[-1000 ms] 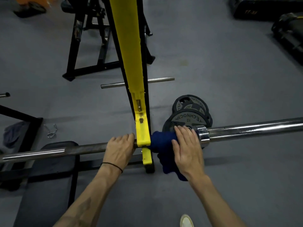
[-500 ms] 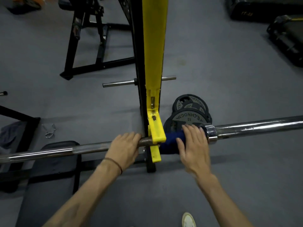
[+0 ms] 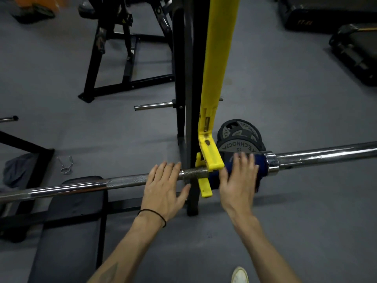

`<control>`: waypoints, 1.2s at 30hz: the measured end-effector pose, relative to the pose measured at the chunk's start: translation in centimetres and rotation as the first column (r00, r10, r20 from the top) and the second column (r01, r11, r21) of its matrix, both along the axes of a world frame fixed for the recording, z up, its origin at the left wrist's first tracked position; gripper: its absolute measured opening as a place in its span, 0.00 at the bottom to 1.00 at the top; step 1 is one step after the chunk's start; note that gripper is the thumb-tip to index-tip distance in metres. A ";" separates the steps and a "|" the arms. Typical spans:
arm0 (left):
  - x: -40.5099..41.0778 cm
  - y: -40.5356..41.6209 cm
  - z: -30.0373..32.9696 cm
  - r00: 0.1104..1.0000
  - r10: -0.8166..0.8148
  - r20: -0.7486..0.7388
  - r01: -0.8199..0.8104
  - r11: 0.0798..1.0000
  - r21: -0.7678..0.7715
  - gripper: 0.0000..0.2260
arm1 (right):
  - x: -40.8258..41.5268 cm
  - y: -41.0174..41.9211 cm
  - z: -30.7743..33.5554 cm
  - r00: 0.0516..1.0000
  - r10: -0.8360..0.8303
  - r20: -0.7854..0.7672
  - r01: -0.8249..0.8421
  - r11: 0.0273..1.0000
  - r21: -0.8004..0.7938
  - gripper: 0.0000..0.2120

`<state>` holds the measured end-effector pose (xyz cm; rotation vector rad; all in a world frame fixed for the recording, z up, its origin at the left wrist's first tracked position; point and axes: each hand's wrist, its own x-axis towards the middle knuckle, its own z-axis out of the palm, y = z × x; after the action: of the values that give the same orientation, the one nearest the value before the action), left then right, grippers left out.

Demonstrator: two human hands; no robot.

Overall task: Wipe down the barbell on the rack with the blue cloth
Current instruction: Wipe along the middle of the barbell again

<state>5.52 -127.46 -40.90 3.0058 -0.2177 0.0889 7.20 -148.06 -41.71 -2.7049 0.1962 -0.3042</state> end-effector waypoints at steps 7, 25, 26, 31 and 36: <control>-0.1 0.2 -0.1 1.000 -0.020 -0.001 0.020 1.000 -0.008 0.32 | -0.3 -4.8 -0.6 0.958 0.286 0.032 -0.272 0.935 -0.229 0.33; 0.0 0.2 -0.4 1.000 -0.016 0.008 0.016 0.999 -0.036 0.31 | -1.5 1.9 0.7 0.988 0.153 -0.008 -0.152 0.985 0.076 0.41; 0.1 0.2 -0.4 1.000 -0.020 0.013 0.020 0.999 -0.039 0.30 | -1.9 1.9 0.4 0.963 0.271 -0.010 -0.271 0.963 0.010 0.37; 0.0 0.6 0.0 0.999 -0.049 -0.003 0.049 0.999 -0.022 0.29 | -1.0 -5.8 -0.5 0.965 0.256 0.066 -0.245 0.960 -0.135 0.34; 0.3 1.0 -0.4 0.998 -0.063 0.020 0.063 0.998 0.004 0.28 | -1.5 0.7 0.8 0.996 0.080 -0.030 -0.076 0.992 0.104 0.43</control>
<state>5.77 -126.45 -41.32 2.9992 -0.3148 0.1126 5.67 -147.33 -40.95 -2.6091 0.1122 -0.2185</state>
